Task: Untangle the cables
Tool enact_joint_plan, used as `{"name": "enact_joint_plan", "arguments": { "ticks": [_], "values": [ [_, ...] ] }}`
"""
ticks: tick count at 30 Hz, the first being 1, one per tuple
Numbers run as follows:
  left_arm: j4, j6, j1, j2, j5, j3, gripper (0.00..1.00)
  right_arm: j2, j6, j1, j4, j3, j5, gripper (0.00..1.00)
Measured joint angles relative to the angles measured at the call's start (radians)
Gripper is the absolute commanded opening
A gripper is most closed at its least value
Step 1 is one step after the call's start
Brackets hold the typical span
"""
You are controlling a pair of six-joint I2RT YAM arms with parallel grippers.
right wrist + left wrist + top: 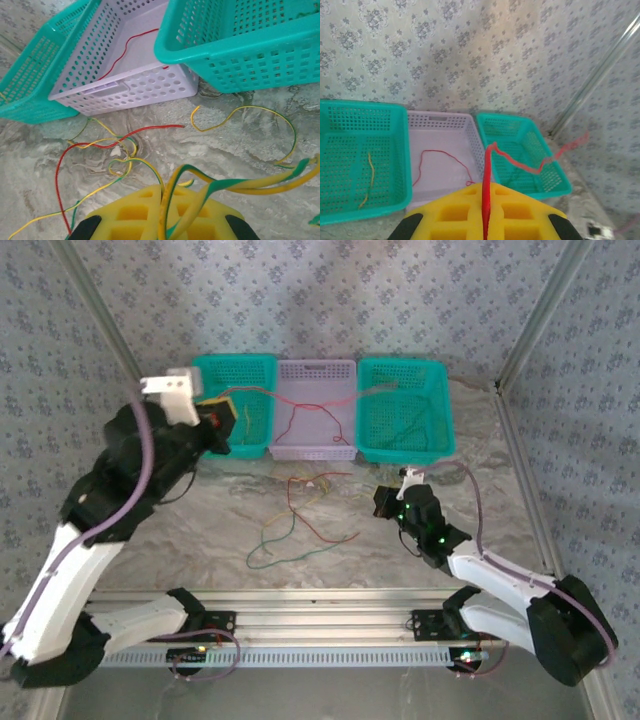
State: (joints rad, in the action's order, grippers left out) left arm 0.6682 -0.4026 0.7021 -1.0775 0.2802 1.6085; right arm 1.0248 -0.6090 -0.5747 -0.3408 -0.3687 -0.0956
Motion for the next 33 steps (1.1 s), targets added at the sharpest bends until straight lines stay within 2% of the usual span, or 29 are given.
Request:
{"name": "enact_joint_plan", "arguments": {
  "ticks": [9,16,23,29,33],
  "values": [
    [0.011,0.048,-0.055,-0.357,0.144,0.072,0.0,-0.266,0.019,0.0,0.124,0.0,0.031,0.0],
    [0.083,0.08,-0.061,-0.526,0.282,0.279,0.0,-0.394,0.034,-0.002,0.252,-0.001,0.068,0.0],
    [0.161,0.118,-0.059,-0.737,0.365,0.531,0.0,-0.46,0.041,-0.002,0.321,-0.001,0.086,0.0],
    [0.293,0.129,-0.059,-1.035,0.402,0.772,0.0,-0.475,0.041,-0.006,0.355,-0.005,0.115,0.0],
    [0.351,0.129,-0.059,-1.165,0.406,0.824,0.0,-0.508,0.041,-0.006,0.383,-0.018,0.13,0.0]
  ]
}}
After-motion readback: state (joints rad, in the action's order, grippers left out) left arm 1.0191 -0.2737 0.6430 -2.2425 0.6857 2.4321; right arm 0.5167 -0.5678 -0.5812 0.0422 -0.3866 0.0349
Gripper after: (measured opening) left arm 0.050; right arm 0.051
